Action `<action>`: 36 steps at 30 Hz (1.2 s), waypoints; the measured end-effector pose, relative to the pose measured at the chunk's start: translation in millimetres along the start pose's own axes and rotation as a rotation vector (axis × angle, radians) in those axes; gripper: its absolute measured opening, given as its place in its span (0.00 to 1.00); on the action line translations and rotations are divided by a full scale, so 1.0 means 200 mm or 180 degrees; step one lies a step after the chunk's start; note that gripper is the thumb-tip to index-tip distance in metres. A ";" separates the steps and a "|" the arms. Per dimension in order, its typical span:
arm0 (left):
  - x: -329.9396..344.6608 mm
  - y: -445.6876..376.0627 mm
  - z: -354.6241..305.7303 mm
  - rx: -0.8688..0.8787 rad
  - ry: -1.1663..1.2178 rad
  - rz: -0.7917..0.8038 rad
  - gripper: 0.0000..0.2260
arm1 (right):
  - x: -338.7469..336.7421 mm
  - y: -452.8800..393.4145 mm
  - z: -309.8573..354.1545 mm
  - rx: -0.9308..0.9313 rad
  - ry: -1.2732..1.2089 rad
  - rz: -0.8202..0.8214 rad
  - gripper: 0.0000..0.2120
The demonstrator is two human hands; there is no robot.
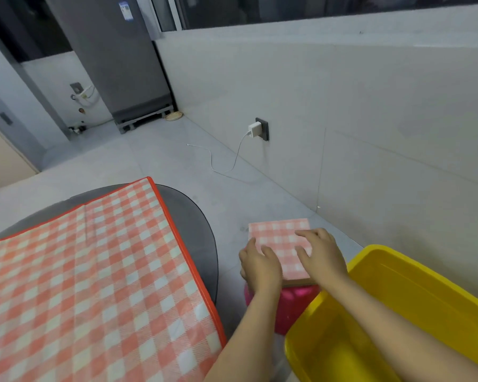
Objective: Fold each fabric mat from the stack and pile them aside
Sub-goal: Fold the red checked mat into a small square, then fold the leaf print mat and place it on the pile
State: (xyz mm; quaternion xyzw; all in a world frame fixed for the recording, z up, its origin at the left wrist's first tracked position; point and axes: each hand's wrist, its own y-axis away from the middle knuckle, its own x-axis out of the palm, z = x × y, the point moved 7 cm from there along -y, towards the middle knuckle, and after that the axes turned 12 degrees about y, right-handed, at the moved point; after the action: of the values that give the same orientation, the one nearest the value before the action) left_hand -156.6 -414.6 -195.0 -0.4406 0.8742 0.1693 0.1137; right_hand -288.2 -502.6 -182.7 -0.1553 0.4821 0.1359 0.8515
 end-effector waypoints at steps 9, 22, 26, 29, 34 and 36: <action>-0.59 0.26 -0.49 0.1143 0.0832 0.0172 0.16 | -0.56 0.16 0.72 -0.1109 -0.0597 -0.0485 0.13; -1.60 0.64 -0.17 0.1510 -0.0239 -0.0021 0.09 | -0.31 0.82 1.45 -0.2290 -0.1011 0.0241 0.10; -1.76 0.72 0.01 0.1405 -0.0602 0.0112 0.08 | -0.16 0.98 1.51 -0.2592 -0.0673 0.0642 0.11; -1.83 0.76 0.10 0.1340 -0.0958 0.0221 0.06 | -0.07 1.03 1.52 -0.2687 -0.0435 0.0859 0.11; -1.89 0.79 0.22 0.1122 -0.0702 0.0583 0.03 | 0.00 1.12 1.51 -0.3083 -0.0136 0.1135 0.11; -1.89 0.80 0.24 0.1206 -0.0737 0.0704 0.01 | 0.02 1.15 1.51 -0.3306 -0.0080 0.1190 0.14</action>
State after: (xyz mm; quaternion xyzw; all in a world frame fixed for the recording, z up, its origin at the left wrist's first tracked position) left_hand -61.4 -30.0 -76.3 -0.2908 0.9144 0.0632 0.2745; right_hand -139.4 -173.0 -69.6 -0.4651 0.3609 0.5066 0.6300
